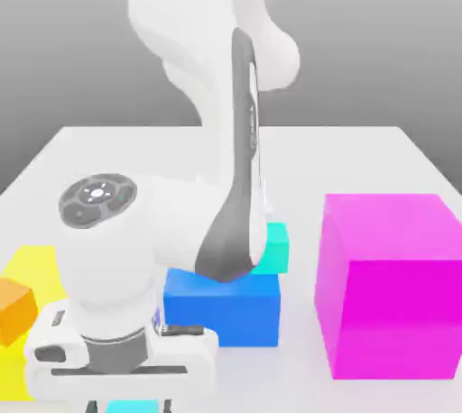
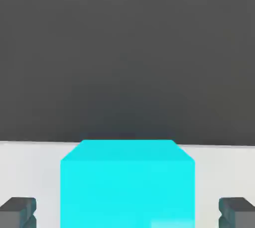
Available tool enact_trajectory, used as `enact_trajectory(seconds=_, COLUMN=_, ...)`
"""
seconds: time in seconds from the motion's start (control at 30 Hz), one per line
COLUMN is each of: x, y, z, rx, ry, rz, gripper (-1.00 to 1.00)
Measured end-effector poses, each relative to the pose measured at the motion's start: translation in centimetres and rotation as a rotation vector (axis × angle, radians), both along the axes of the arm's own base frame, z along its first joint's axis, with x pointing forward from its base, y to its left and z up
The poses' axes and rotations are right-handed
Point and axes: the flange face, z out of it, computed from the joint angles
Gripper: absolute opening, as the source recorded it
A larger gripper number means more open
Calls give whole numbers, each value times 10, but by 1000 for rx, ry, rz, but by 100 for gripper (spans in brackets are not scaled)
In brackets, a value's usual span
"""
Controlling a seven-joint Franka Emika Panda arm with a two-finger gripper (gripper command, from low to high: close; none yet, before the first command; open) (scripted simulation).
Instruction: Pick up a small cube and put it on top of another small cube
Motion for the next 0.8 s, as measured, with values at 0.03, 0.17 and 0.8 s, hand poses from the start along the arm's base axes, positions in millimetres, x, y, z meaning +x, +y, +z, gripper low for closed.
enact_trajectory(seconds=0.03, x=0, y=0, z=0, rx=0, ry=0, rz=0, gripper=-100)
enact_trajectory(seconds=0.17, x=0, y=0, z=-1, rx=0, ry=1, rz=0, gripper=-100)
enact_trajectory(seconds=0.8, x=-89, y=114, z=170, rx=85, ry=0, rz=260, gripper=-100)
